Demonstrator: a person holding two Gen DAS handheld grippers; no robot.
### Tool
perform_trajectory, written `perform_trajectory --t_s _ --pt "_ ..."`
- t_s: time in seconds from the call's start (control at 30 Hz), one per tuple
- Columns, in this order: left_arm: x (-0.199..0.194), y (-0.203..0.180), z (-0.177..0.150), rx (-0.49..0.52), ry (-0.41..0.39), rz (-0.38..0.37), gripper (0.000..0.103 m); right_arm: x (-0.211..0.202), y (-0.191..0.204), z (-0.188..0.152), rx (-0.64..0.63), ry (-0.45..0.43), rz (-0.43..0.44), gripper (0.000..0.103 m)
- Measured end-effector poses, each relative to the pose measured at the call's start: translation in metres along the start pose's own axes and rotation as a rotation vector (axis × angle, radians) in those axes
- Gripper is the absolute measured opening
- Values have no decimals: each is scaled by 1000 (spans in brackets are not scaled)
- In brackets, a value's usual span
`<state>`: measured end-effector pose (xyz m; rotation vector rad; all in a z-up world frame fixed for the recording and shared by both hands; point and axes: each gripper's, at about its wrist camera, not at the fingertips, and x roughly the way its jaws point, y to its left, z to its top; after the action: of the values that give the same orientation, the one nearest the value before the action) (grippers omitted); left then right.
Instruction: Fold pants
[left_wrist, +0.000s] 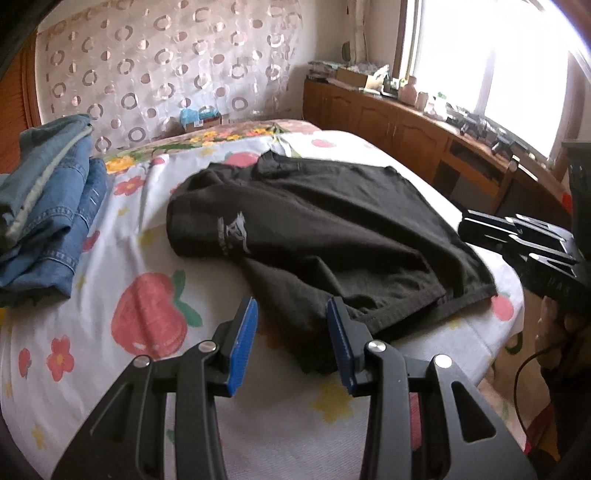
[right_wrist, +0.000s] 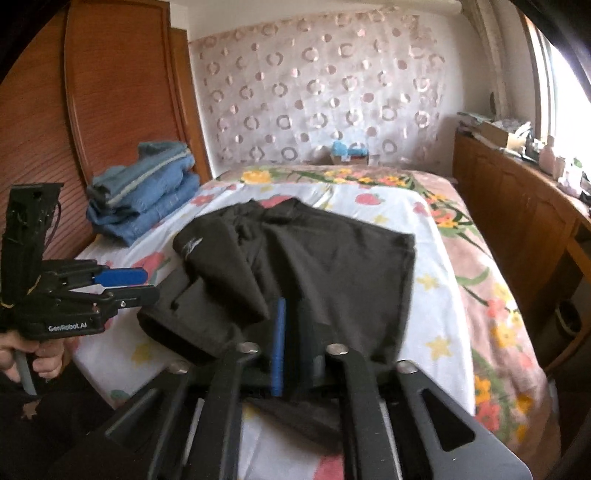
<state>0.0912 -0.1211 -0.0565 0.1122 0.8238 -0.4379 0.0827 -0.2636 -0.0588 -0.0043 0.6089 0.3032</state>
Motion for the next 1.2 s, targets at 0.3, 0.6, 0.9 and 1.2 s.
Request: perform_trajectory --t_s 0.3,0.6,0.9,1.2 --pt "13 4 -16 -8 53 2 38 43 15 -7 -40 107 46 34" --pt "11 7 -18 -20 44 -10 38 64 14 -7 -46 158 39 4" --pt "-11 5 -9 -28 -30 -15 38 17 16 8 -43 -4 32 0" --pt "-17 -7 2 0 -53 -39 38 -28 -4 6 -37 -42 -24 0"
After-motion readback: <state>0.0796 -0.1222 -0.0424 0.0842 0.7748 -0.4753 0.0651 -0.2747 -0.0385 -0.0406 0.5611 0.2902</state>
